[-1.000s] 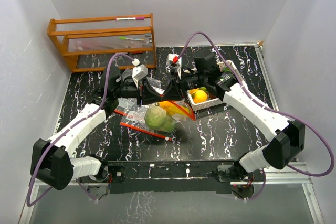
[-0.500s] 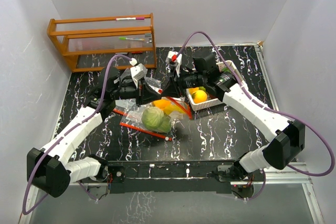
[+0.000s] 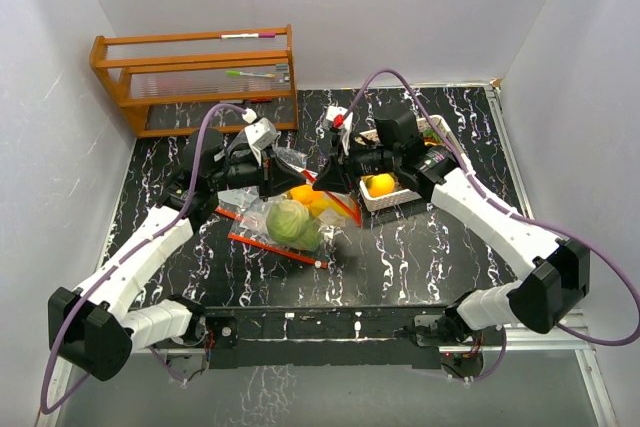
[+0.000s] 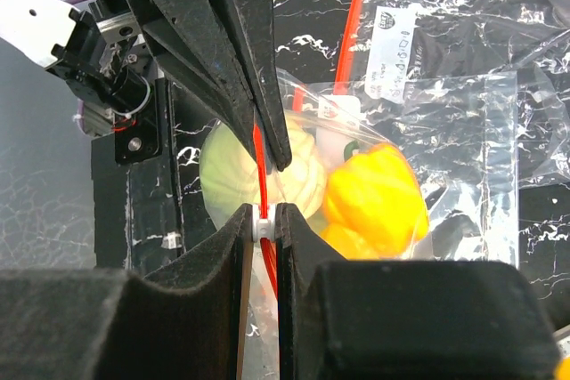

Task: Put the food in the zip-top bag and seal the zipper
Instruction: Zip the zipper food storage bag.

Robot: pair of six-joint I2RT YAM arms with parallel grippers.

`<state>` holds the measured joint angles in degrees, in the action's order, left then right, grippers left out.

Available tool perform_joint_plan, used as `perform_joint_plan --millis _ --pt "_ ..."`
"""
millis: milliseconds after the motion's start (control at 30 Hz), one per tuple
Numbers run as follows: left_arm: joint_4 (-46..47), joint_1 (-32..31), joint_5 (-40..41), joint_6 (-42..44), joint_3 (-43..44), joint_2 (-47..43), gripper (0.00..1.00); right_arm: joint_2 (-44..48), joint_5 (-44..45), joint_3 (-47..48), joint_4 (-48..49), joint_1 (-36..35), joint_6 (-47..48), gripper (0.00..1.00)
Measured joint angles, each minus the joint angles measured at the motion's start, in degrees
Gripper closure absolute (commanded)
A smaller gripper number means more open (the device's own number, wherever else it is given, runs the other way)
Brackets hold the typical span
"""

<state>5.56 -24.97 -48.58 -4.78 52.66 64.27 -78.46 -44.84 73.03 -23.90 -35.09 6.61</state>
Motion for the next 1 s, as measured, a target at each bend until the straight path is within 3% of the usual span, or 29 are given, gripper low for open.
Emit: perform_joint_plan --millis 467,1000 --pt "-0.3 0.0 4.7 -0.8 0.0 -2.8 1.0 4.2 2.8 -6.1 0.4 0.6 1.2 0.85" --pt "1.0 -0.3 20.2 -1.9 0.9 -6.9 1.0 11.9 9.3 -16.5 6.0 3.9 -2.4 0.85"
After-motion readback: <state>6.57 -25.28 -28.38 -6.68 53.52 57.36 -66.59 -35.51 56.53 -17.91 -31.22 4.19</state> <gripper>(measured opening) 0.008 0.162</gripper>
